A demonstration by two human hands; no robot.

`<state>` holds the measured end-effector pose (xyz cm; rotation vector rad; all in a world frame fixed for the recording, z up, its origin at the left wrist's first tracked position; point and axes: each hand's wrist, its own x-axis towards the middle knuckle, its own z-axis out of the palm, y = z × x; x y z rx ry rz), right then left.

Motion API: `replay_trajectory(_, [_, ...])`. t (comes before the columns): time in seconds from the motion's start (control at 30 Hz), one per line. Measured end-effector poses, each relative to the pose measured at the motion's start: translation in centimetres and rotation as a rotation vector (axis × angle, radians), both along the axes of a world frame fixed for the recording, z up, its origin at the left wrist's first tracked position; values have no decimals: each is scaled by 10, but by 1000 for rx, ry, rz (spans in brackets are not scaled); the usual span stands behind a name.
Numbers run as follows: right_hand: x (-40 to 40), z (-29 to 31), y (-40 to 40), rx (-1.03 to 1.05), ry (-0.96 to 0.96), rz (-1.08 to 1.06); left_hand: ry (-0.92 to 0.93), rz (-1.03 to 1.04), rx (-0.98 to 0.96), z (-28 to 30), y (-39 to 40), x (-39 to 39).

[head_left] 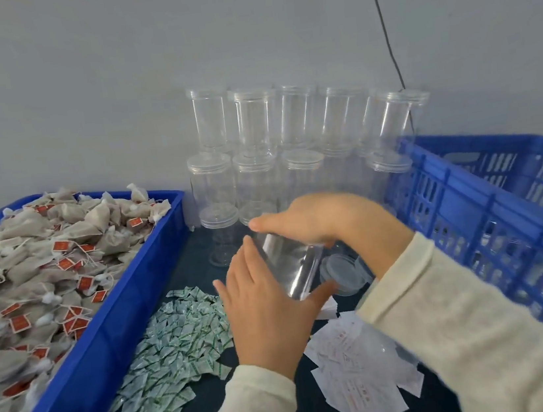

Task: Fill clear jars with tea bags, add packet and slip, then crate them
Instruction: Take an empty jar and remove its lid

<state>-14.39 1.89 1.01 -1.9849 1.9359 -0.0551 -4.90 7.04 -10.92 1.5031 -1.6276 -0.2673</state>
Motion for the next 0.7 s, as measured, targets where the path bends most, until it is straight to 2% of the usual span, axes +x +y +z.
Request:
replay_trajectory(0.07, [7,-13,9,-15,-39,-13,-97,51,-3,-6,1,9])
replay_trajectory(0.27, [23,-57,14,-126,-214,40,-249,78,-174,-26,-3,37])
replay_trajectory(0.4, [22,-84,14,-208,-332,75,-303,47,-148,-37,-5,49])
replay_trajectory(0.47, [16,-96,13,-282,-341,151,-193,-17,-32,-39,-3,52])
replay_trajectory(0.53, [9,-102,13,-309,-274,277,8,-120,142,-42,0,57])
replay_trajectory(0.6, [2,-105,15,-247,-243,389,137,-273,277,-44,3,67])
replay_trajectory(0.7, [-4,-105,23,-179,-332,521,282,-541,431,-40,5,86])
